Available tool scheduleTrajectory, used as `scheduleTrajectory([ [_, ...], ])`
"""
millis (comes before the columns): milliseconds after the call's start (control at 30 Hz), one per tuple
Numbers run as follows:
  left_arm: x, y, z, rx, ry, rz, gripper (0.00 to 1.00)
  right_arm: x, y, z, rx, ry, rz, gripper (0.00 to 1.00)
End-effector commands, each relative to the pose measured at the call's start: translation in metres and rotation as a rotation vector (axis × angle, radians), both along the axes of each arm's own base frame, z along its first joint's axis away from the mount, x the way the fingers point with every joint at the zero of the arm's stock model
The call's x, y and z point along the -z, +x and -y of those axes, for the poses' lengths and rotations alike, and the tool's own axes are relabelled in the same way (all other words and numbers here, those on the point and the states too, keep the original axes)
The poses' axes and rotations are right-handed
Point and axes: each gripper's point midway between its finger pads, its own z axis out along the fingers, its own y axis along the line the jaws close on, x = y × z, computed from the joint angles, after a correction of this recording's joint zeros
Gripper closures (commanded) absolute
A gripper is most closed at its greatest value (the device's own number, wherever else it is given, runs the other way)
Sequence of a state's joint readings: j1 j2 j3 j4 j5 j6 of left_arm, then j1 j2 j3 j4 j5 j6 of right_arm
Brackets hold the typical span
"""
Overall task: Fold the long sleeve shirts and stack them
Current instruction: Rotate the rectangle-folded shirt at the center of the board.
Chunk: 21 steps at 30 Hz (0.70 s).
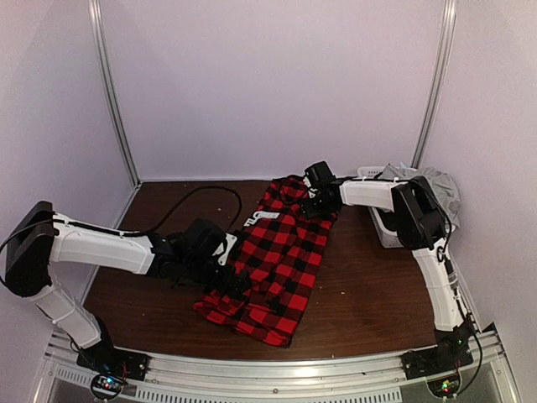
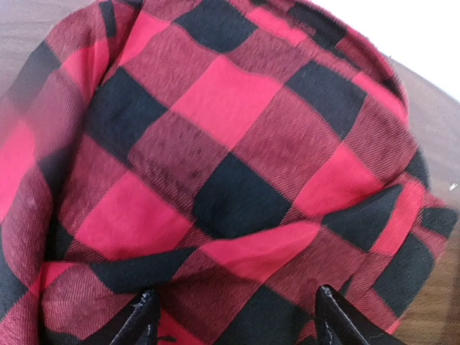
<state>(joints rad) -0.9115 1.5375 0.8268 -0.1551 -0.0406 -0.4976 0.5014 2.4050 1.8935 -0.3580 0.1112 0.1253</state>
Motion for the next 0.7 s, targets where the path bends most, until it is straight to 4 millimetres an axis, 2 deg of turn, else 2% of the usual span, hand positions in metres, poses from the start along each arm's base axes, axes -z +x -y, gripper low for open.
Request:
scheduleTrajectory([
  [0, 0.02, -0.016, 0.012, 0.09, -0.027, -0.068, 0.02, -0.044, 0.012, 0.012, 0.022, -0.052, 0.065, 0.26],
  [133, 0.033, -0.02, 0.019, 0.124, -0.03, -0.101, 0.03, -0.079, 0.002, 0.016, 0.022, -0.009, 0.11, 0.26],
  [300, 0.048, -0.026, 0.027, 0.167, -0.028, -0.147, 0.05, -0.105, -0.026, 0.027, 0.032, 0.038, 0.122, 0.25],
  [533, 0.058, -0.046, 0.048, 0.247, -0.03, -0.18, 0.06, -0.112, -0.081, 0.039, 0.005, 0.119, 0.071, 0.25],
  [667, 0.058, -0.07, 0.072, 0.328, -0.04, -0.208, 0.07, -0.111, -0.111, 0.048, -0.005, 0.146, 0.033, 0.25],
])
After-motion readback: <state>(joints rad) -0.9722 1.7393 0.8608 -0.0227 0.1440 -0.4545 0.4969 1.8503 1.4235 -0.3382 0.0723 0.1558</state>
